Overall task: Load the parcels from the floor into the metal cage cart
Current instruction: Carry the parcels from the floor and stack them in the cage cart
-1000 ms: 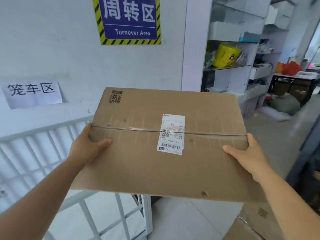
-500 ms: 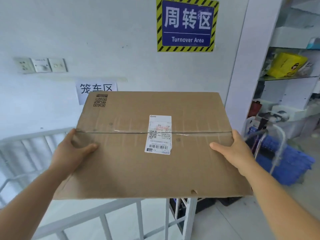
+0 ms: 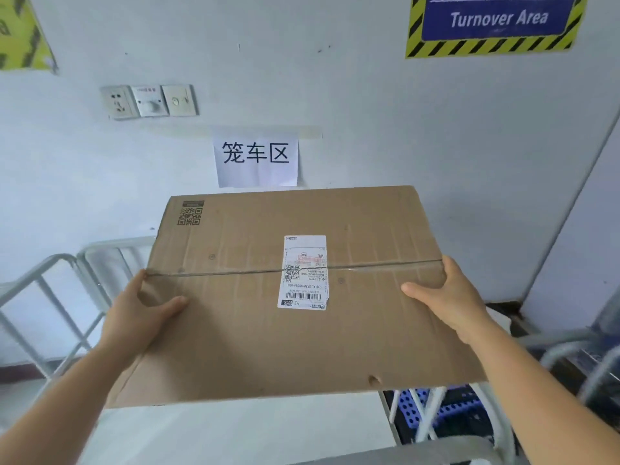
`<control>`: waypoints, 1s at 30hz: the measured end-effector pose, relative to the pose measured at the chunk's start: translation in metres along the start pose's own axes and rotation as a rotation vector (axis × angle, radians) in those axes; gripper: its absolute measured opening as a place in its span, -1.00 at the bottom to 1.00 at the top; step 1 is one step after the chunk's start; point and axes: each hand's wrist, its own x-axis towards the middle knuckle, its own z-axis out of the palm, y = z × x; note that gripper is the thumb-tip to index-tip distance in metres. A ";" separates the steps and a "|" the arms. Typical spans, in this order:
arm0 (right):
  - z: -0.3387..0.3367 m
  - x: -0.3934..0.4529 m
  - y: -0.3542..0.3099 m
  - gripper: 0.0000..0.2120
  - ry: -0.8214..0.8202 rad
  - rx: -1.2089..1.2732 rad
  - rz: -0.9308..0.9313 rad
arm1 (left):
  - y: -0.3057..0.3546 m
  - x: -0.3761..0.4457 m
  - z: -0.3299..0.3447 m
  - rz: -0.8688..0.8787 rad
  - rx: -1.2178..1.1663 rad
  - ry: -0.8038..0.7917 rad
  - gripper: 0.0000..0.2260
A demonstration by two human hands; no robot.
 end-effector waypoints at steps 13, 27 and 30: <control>0.098 0.141 0.045 0.01 -0.262 -0.095 0.176 | -0.058 0.080 0.106 -0.270 0.120 -0.113 -0.16; 0.188 0.207 0.092 0.05 -0.393 -0.212 0.468 | -0.115 0.166 0.187 -0.355 0.200 -0.313 -0.49; 0.207 0.225 0.109 0.06 -0.410 -0.247 0.509 | -0.129 0.178 0.209 -0.387 0.224 -0.347 -0.45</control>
